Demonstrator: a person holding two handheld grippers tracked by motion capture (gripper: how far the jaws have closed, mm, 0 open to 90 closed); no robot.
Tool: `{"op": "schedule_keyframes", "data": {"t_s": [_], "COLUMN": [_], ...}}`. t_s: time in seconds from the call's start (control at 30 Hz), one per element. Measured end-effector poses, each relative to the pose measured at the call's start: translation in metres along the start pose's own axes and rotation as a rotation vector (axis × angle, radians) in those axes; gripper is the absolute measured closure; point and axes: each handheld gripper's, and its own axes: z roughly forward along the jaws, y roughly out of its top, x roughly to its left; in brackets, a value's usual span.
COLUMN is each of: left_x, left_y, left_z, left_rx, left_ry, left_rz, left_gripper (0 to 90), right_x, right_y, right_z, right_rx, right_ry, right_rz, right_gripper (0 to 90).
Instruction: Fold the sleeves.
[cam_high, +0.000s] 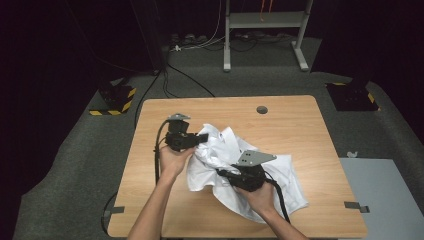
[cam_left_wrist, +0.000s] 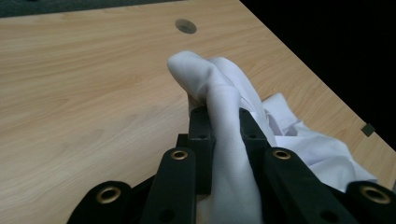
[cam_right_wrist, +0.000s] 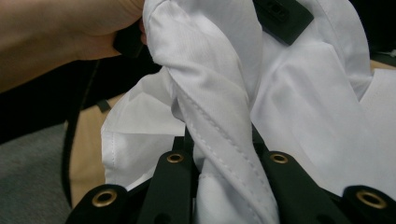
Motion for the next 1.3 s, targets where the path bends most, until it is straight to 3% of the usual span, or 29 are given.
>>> {"op": "schedule_keyframes", "data": {"t_s": [0.2,0.33,0.47,0.57,0.77,0.83,0.93,1.1,1.3], "left_x": [-0.01,-0.022,-0.03,-0.037,-0.063,-0.068,-0.073,-0.073,-0.07], "left_y": [0.022,0.031,0.027,0.019,0.001,-0.005,-0.017,-0.035,-0.052], "left_z": [-0.062,-0.071,-0.034,0.017,0.105,0.124,0.149,0.173,0.194], "left_rx": [0.005,-0.002,0.005,0.03,0.079,0.095,0.097,0.085,0.079], "left_ry": [0.063,0.085,0.068,0.033,0.012,0.019,0.032,0.049,0.062], "left_rz": [0.013,0.016,-0.007,-0.022,0.012,0.026,0.032,0.023,0.004], "left_gripper": [80.1,79.9,79.8,79.8,79.5,79.3,78.9,78.1,76.5], "right_x": [0.015,0.02,0.005,-0.019,-0.052,-0.061,-0.073,-0.088,-0.097], "right_y": [0.029,0.036,0.016,-0.015,-0.075,-0.091,-0.108,-0.127,-0.138], "right_z": [0.006,0.003,-0.008,-0.022,-0.052,-0.061,-0.07,-0.072,-0.071], "right_rx": [-0.124,-0.209,-0.236,-0.235,-0.213,-0.189,-0.159,-0.106,-0.035], "right_ry": [0.119,0.178,0.172,0.147,0.07,0.041,0.02,0.0,-0.049], "right_rz": [0.04,0.067,0.117,0.212,0.321,0.342,0.376,0.41,0.401], "right_gripper": [80.1,80.1,80.2,80.2,80.0,79.9,79.7,78.9,77.9]}}
